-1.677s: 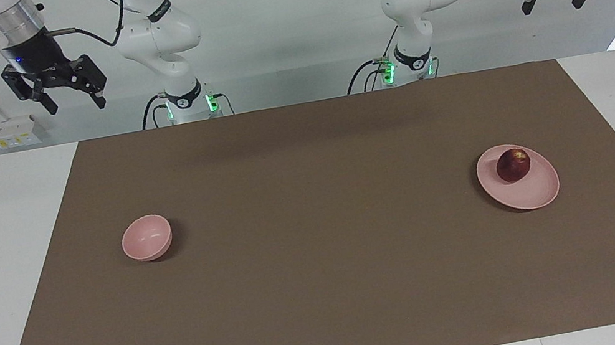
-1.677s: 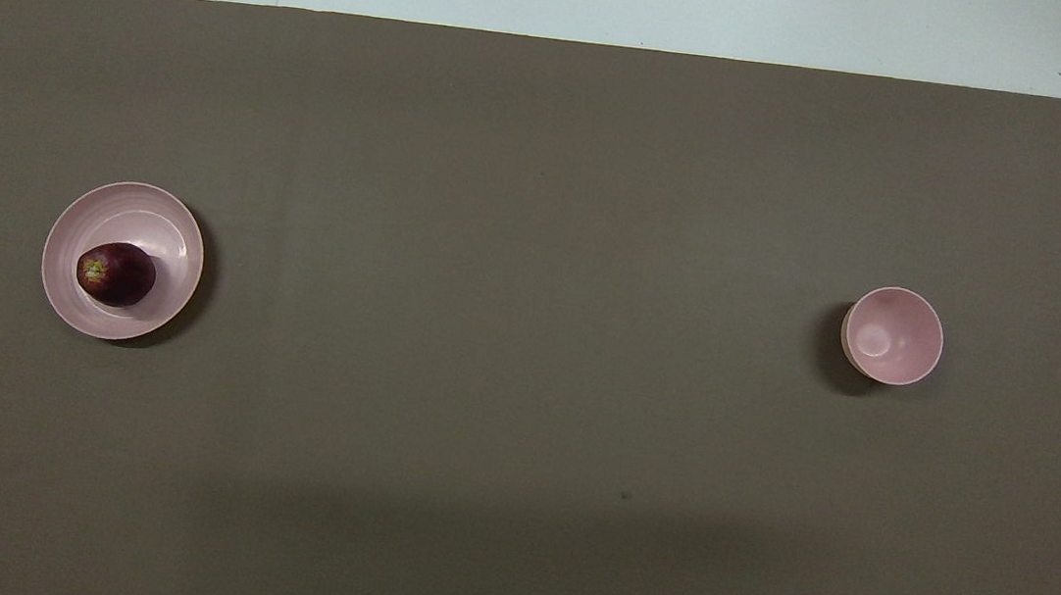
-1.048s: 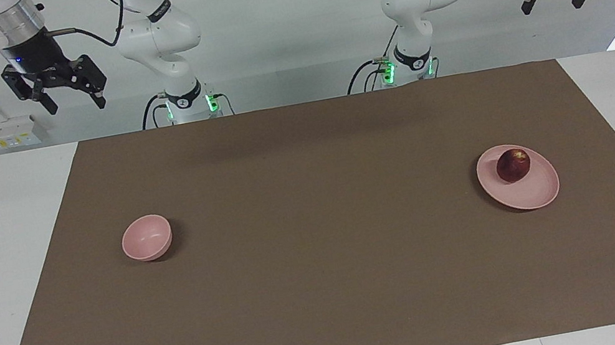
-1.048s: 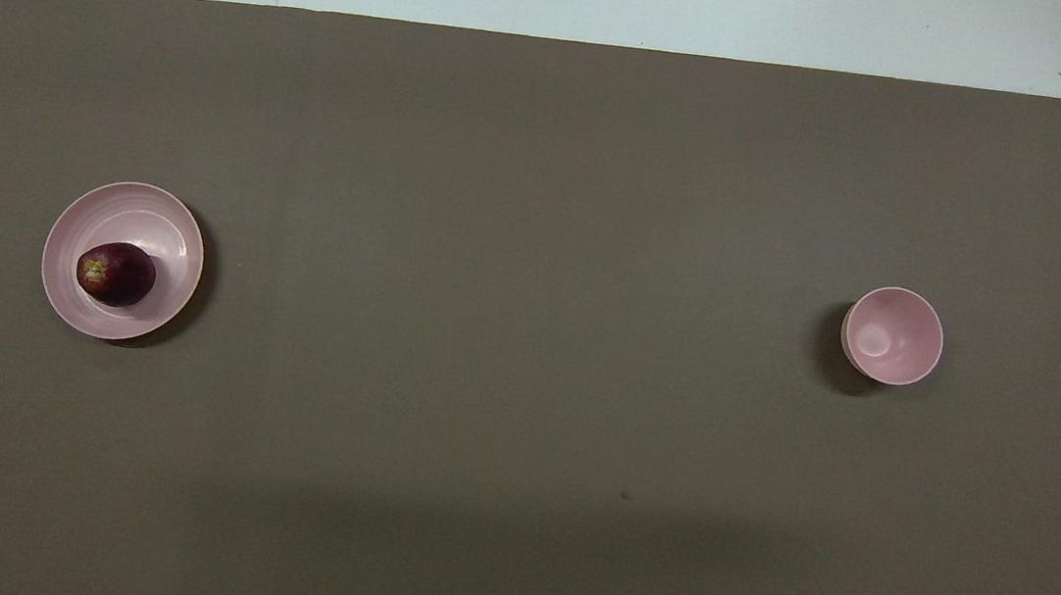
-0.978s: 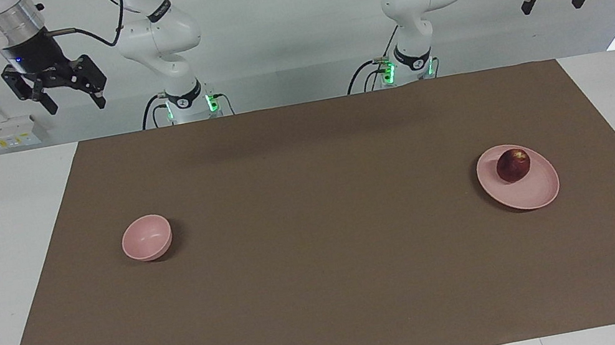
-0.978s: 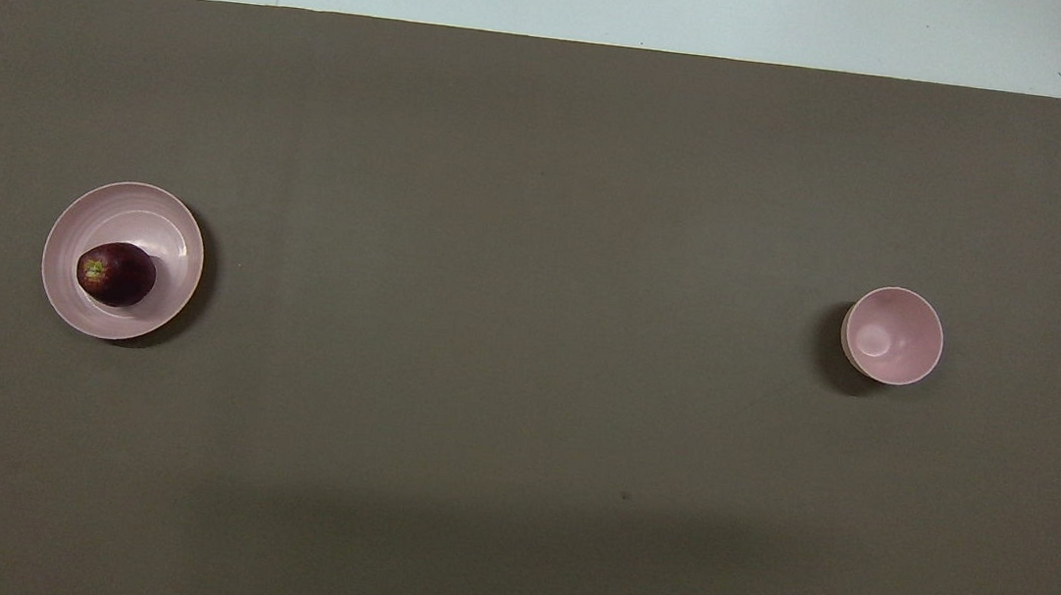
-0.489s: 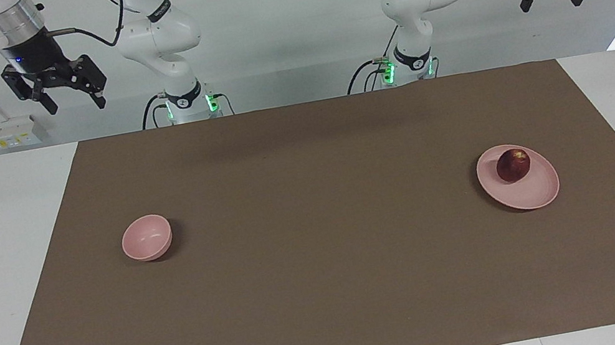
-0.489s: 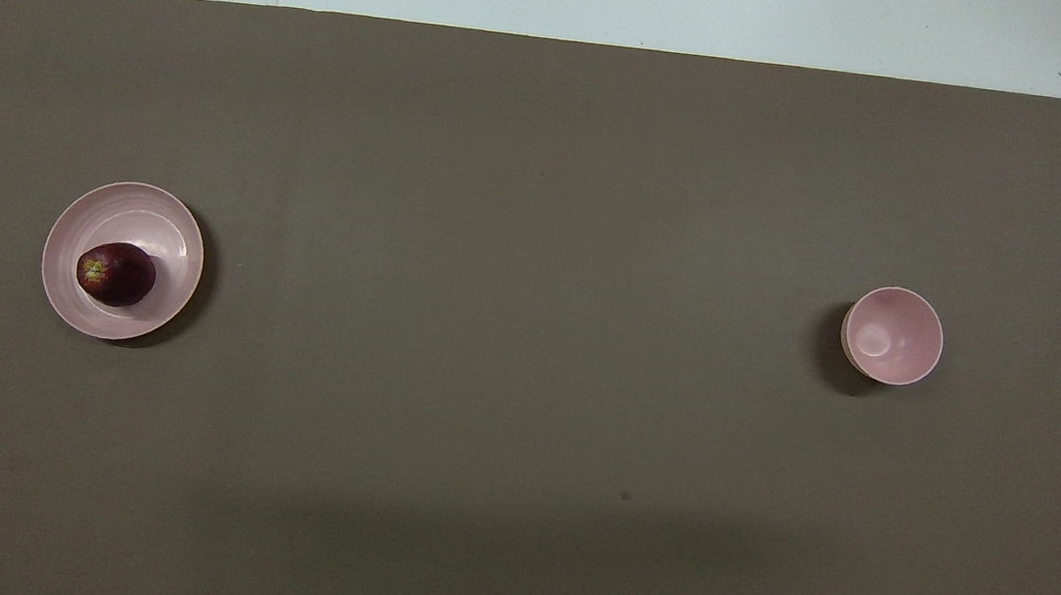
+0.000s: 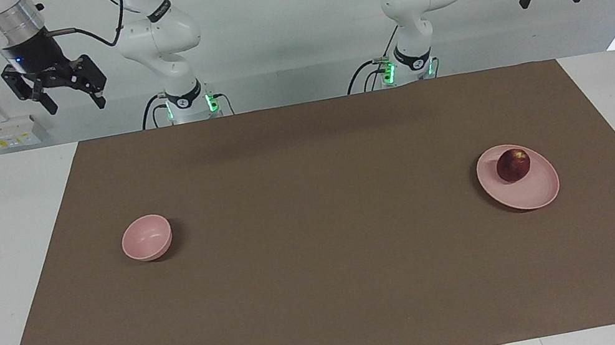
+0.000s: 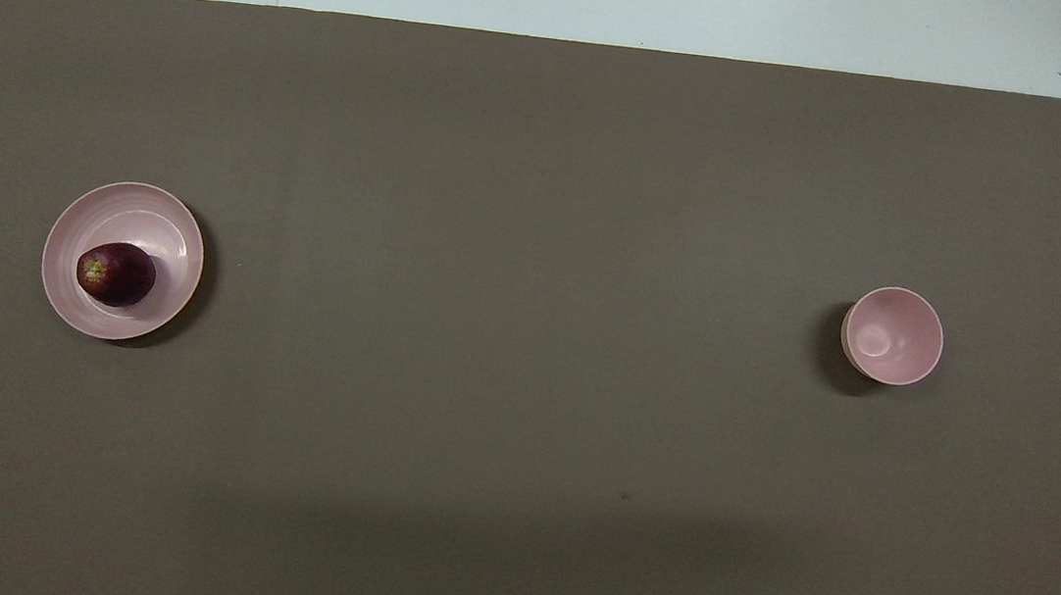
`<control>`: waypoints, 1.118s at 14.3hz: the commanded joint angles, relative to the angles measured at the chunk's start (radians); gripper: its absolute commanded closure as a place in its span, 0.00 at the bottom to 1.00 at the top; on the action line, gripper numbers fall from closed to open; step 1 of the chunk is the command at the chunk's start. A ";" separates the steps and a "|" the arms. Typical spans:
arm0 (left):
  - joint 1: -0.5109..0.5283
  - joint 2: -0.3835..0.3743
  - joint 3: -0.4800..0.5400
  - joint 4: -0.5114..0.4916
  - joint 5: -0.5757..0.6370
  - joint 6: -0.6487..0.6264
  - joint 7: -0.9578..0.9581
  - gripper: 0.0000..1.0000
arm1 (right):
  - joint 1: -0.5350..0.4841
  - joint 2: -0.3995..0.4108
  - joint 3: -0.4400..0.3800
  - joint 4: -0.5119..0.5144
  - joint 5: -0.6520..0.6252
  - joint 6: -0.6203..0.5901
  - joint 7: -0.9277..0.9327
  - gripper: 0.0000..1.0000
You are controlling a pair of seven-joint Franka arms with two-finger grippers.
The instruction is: Move apple from plate to bowl
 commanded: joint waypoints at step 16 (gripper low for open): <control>0.015 -0.018 0.039 -0.650 -0.039 0.778 0.127 0.00 | -0.006 0.006 0.000 0.013 0.020 -0.004 -0.020 0.00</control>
